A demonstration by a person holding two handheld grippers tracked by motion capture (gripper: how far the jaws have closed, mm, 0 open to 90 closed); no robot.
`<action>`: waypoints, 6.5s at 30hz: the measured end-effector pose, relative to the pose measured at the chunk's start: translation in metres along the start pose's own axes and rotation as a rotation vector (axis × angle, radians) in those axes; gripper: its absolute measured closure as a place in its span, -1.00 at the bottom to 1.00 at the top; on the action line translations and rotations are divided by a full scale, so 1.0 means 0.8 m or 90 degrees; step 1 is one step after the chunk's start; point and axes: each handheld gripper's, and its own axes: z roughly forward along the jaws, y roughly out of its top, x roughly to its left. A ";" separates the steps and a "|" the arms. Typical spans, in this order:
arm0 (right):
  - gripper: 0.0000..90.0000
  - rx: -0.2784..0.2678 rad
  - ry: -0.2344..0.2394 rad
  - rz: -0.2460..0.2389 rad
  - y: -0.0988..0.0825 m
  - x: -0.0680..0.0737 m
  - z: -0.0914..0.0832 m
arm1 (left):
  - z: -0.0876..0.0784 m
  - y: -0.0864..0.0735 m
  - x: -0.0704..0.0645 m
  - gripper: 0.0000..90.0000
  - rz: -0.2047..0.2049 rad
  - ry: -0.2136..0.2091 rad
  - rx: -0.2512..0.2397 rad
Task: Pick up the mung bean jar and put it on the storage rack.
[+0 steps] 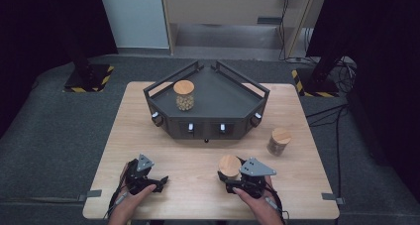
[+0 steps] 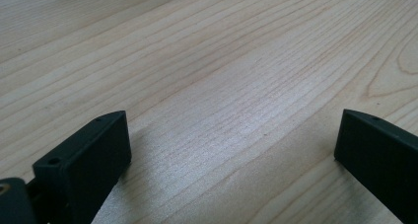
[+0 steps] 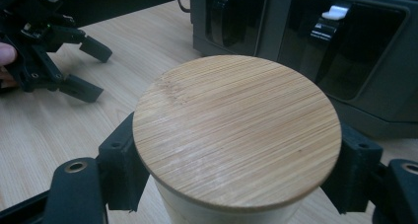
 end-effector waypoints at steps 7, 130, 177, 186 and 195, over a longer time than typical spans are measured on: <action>-0.44 -0.006 0.000 0.001 0.011 -0.001 0.001 | 0.000 0.000 0.000 -1.00 0.000 0.000 0.000; -0.44 -0.038 -0.056 0.004 0.209 -0.056 0.068 | 0.001 0.002 0.004 -1.00 0.003 -0.006 0.002; -0.44 0.000 -0.096 0.046 0.221 -0.094 0.153 | 0.002 0.002 0.004 -1.00 0.003 -0.005 0.002; -0.44 0.011 -0.102 0.054 0.221 -0.097 0.163 | 0.002 0.002 0.004 -1.00 0.003 -0.005 0.002; -0.44 0.016 -0.100 0.061 0.217 -0.099 0.168 | 0.002 0.002 0.004 -1.00 0.003 -0.005 0.002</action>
